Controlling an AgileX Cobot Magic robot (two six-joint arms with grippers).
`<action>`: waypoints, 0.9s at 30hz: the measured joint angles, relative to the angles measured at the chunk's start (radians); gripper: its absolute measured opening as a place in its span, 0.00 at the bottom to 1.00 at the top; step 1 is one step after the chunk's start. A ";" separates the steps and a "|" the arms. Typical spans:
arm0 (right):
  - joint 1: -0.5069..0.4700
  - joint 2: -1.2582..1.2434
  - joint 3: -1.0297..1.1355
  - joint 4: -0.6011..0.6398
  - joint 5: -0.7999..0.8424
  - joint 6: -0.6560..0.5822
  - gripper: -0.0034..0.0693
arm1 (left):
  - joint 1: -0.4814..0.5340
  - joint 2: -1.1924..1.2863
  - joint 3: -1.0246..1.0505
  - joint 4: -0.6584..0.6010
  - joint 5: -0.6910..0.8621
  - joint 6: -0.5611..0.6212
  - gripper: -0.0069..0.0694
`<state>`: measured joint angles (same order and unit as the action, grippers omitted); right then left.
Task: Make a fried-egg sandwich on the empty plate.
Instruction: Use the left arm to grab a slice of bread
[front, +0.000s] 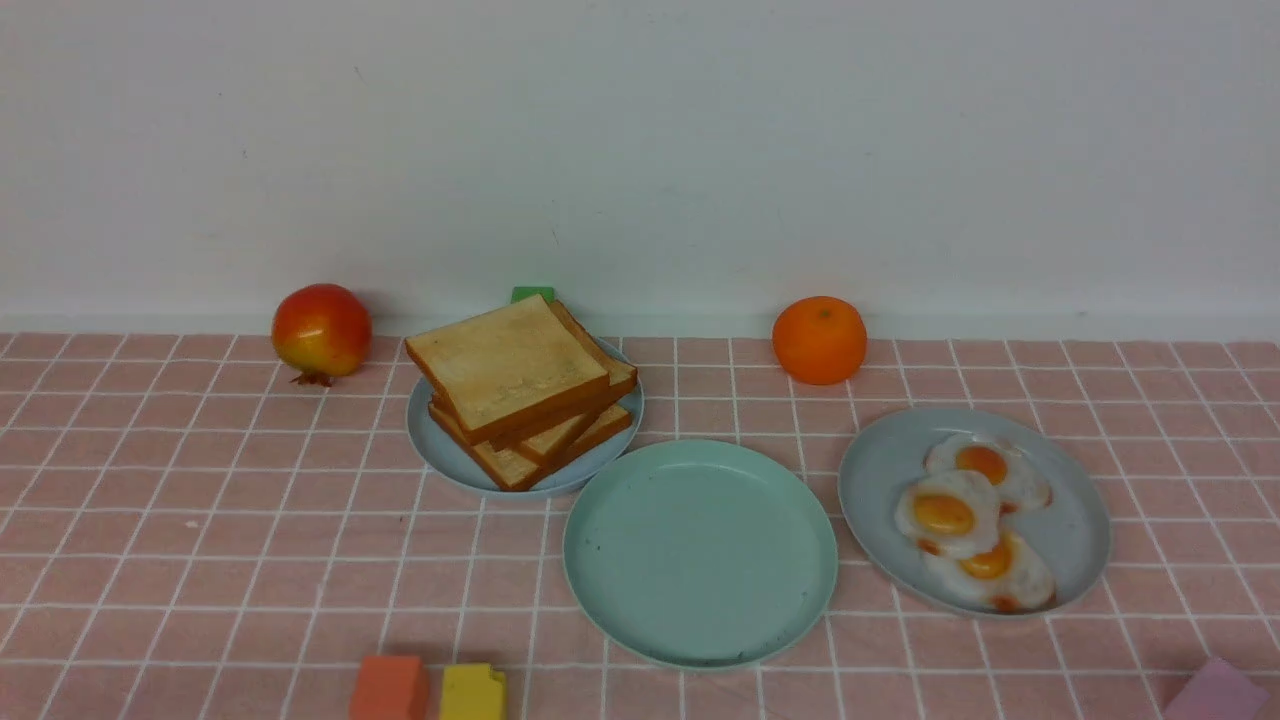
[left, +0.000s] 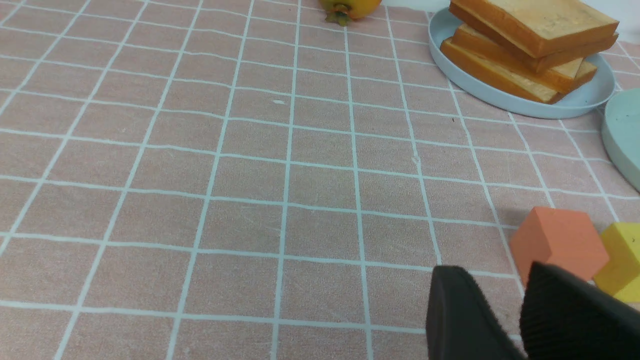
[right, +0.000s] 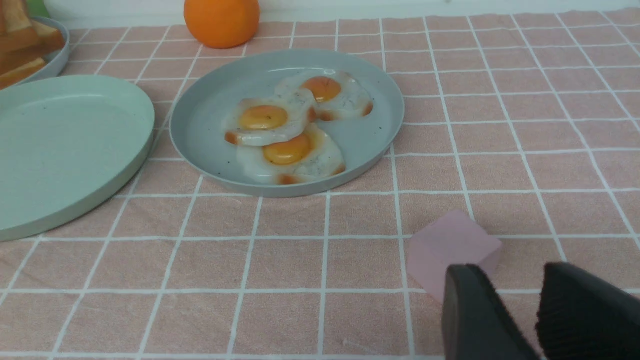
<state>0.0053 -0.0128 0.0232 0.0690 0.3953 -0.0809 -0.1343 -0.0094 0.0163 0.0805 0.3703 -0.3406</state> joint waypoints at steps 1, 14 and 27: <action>0.000 0.000 0.000 0.000 0.000 0.000 0.38 | 0.000 0.000 0.000 0.000 0.000 0.000 0.41; 0.000 0.000 0.000 0.000 0.000 0.000 0.38 | 0.000 0.000 0.000 0.000 0.000 0.000 0.41; 0.000 0.000 0.000 0.000 0.000 0.000 0.38 | 0.000 0.000 0.010 -0.017 -0.065 -0.007 0.41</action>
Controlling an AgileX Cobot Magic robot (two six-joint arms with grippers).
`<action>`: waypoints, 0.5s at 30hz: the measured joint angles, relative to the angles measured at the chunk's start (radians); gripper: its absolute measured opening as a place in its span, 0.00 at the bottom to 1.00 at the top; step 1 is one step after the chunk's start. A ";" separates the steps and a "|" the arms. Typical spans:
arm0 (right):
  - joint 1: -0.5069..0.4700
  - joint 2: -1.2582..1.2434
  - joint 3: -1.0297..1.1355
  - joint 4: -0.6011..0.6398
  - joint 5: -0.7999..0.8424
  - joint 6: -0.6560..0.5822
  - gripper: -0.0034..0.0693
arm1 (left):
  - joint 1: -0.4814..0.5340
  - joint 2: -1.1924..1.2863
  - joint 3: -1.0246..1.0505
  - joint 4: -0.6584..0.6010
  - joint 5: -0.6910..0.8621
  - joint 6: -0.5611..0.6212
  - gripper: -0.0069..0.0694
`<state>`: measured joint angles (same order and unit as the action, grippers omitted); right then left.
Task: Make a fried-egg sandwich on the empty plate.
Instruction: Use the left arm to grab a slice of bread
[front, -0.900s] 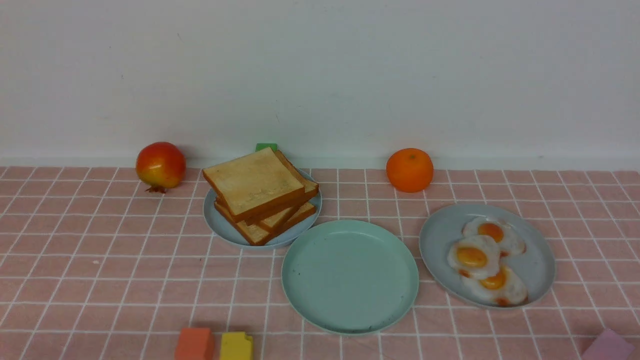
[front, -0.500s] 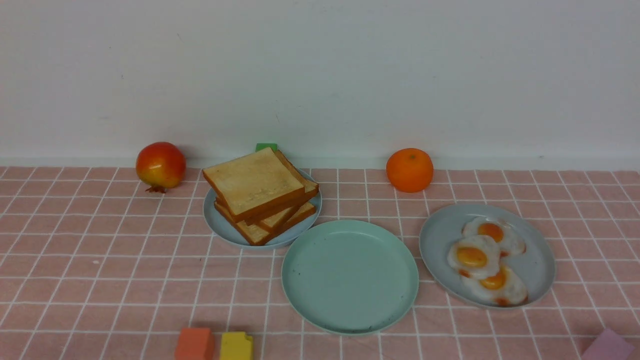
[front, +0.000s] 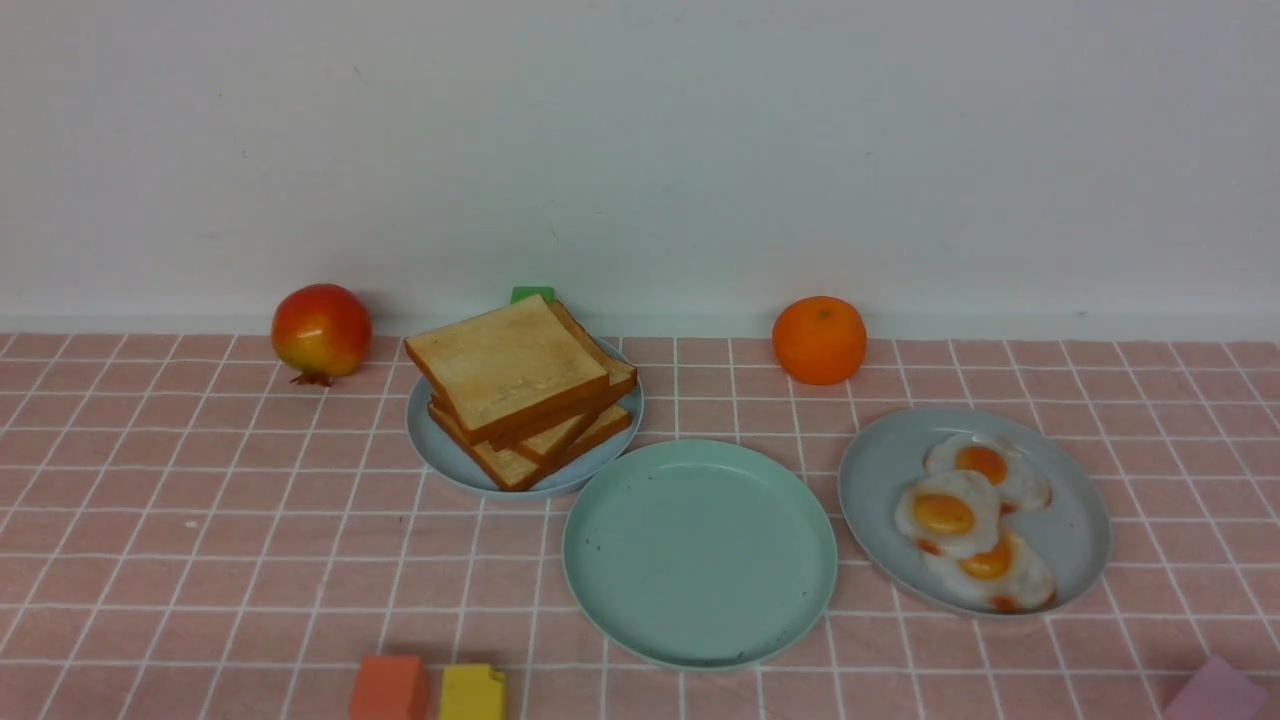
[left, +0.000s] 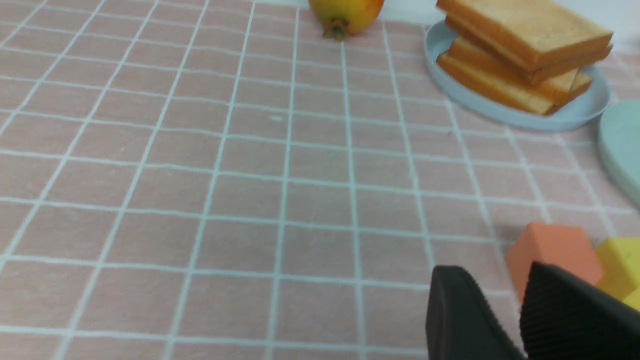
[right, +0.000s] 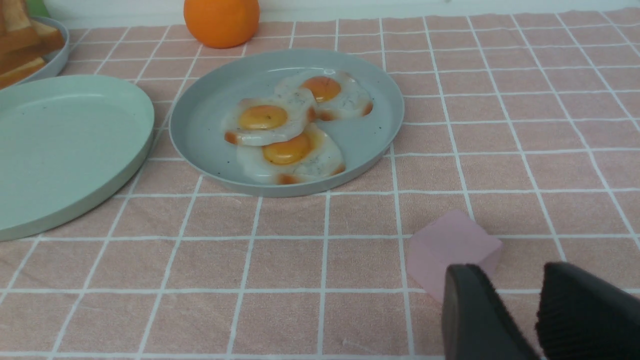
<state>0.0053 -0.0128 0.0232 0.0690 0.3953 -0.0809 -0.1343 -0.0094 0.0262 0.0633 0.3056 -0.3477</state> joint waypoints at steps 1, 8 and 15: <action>0.000 0.000 0.000 0.000 0.000 0.000 0.38 | 0.000 0.000 0.000 -0.007 -0.005 -0.009 0.41; 0.000 0.000 0.000 0.000 0.000 0.000 0.38 | 0.000 0.000 0.004 -0.407 -0.231 -0.242 0.41; 0.000 0.000 0.000 0.000 0.000 0.000 0.38 | 0.000 0.000 -0.010 -0.507 -0.294 -0.273 0.39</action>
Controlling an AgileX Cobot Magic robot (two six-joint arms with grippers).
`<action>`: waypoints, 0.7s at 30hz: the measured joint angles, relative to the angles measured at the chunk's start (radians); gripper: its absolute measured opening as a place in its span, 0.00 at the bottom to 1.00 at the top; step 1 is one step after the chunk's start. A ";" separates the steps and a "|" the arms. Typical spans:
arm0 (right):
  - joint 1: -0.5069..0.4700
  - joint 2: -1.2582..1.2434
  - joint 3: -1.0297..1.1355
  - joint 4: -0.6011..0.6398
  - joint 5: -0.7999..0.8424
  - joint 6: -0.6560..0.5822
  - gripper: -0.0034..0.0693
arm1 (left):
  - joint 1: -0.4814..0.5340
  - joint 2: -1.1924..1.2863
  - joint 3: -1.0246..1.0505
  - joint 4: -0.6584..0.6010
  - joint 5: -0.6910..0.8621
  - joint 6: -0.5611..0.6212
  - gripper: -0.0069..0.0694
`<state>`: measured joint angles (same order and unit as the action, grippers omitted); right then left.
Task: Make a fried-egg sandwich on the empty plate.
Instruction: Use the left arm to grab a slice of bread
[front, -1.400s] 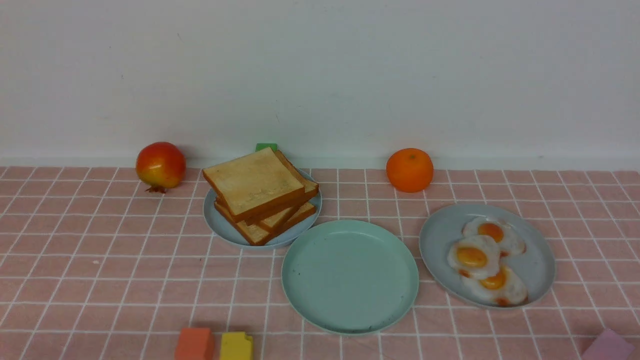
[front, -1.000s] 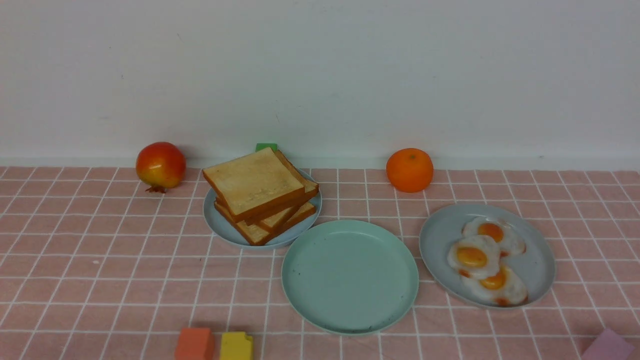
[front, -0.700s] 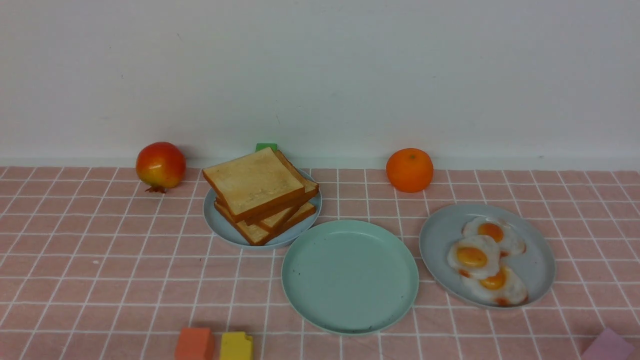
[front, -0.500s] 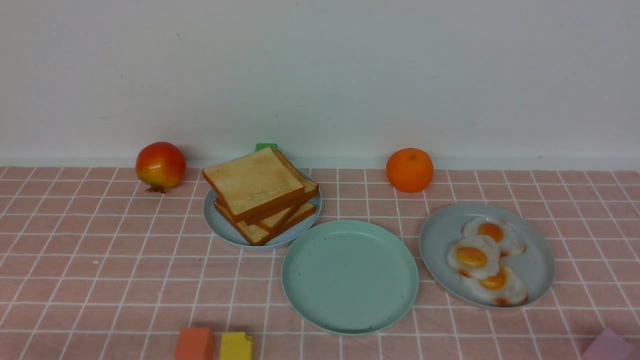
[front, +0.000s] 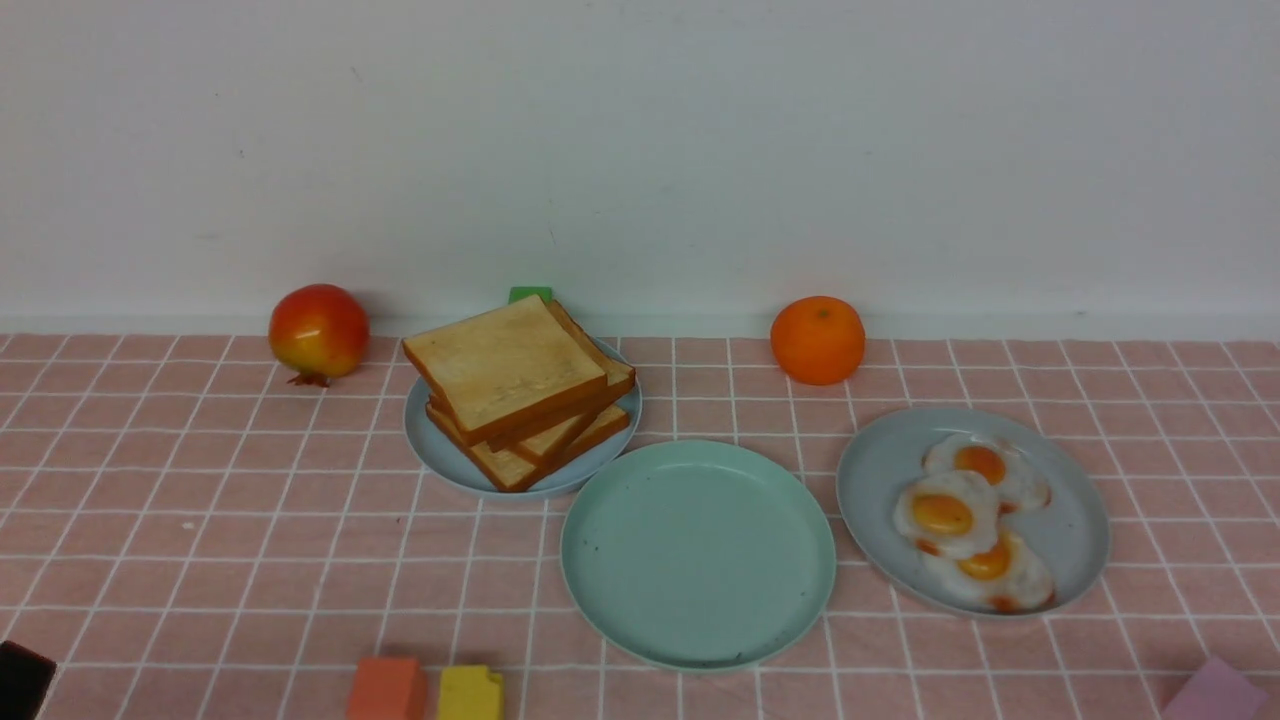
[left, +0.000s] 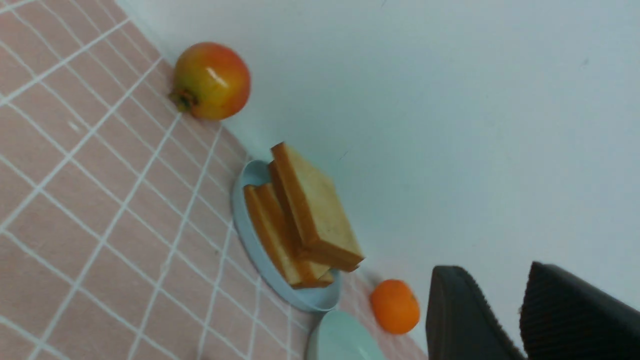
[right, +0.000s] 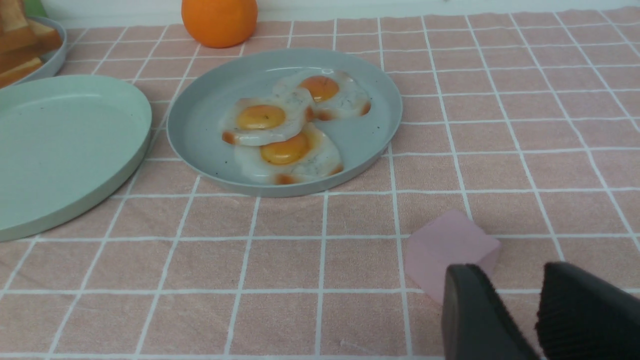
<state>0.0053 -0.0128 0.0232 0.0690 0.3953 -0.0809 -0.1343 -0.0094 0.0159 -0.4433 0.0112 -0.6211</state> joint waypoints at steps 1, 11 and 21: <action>0.000 0.000 0.000 0.000 0.000 0.000 0.38 | 0.000 0.000 -0.018 0.002 0.024 0.003 0.38; 0.000 0.000 0.000 0.000 0.000 0.000 0.38 | 0.000 0.509 -0.588 0.126 0.682 0.467 0.11; 0.000 0.000 0.000 0.000 0.000 0.000 0.38 | -0.020 1.119 -0.978 -0.012 0.843 0.863 0.11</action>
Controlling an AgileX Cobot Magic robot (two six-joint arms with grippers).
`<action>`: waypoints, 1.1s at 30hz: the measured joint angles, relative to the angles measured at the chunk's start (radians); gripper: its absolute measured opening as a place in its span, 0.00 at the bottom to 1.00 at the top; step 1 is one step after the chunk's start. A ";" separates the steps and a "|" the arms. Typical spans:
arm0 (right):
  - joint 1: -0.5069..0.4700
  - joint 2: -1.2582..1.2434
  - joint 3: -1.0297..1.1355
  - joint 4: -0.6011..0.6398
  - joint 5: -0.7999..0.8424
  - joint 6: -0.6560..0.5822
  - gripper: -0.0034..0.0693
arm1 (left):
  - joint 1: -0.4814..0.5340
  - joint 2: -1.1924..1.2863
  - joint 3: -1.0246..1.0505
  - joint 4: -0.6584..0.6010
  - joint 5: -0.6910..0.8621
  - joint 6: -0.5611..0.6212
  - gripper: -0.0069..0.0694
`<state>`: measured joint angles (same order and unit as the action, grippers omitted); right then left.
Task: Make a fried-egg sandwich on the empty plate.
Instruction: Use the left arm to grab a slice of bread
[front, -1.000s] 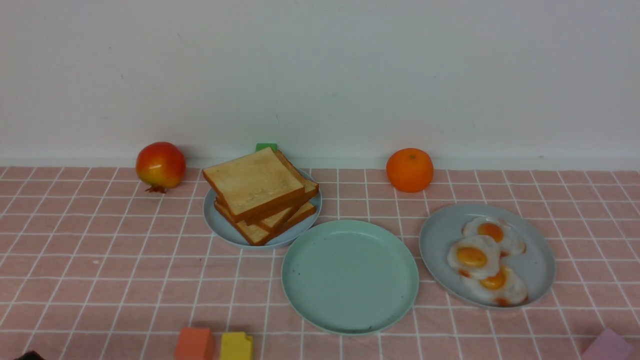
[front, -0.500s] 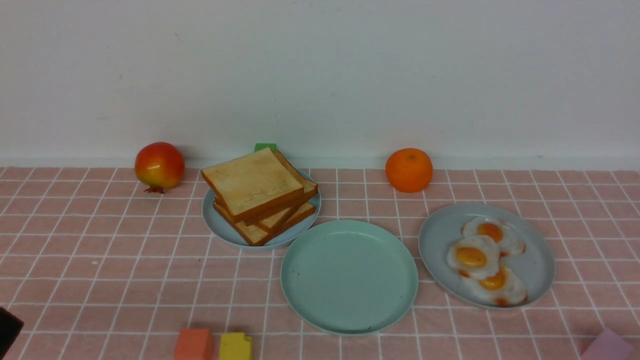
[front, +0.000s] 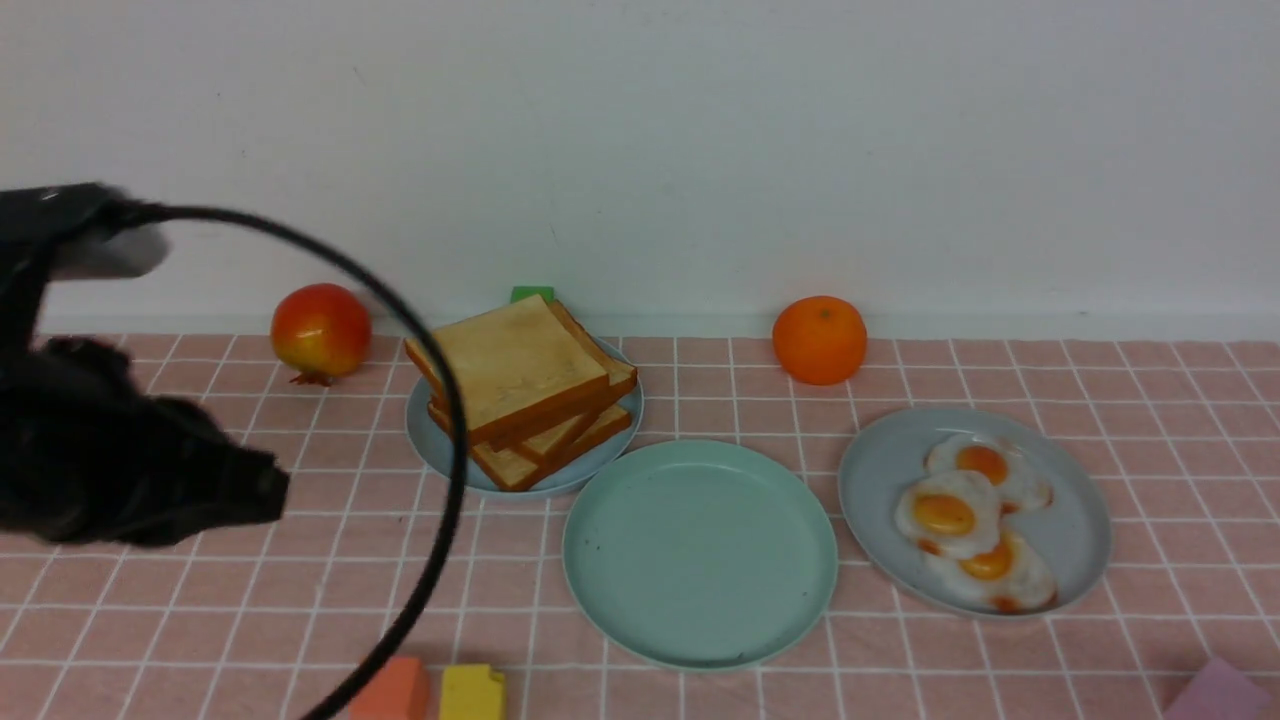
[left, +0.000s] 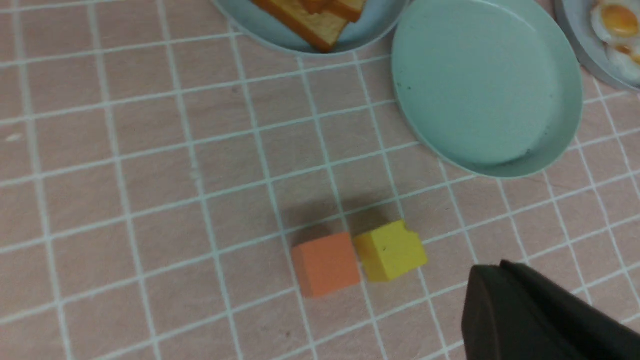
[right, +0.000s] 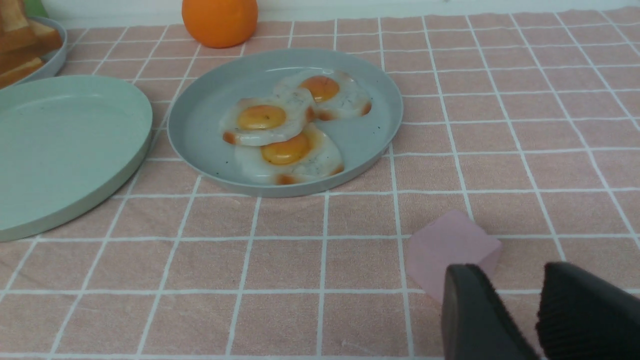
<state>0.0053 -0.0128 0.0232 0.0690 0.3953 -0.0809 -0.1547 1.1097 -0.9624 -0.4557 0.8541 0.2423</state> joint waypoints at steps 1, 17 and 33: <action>0.000 0.000 0.000 0.000 0.000 0.000 0.38 | -0.019 0.060 -0.040 -0.006 0.004 0.022 0.11; 0.000 0.000 0.000 0.000 0.000 0.000 0.38 | -0.277 0.874 -0.764 0.354 0.191 -0.003 0.11; 0.000 0.000 0.000 0.000 0.000 0.000 0.38 | -0.260 0.935 -0.886 0.430 0.144 -0.020 0.25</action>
<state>0.0053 -0.0128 0.0232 0.0690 0.3953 -0.0809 -0.4150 2.0443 -1.8479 -0.0259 0.9983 0.2219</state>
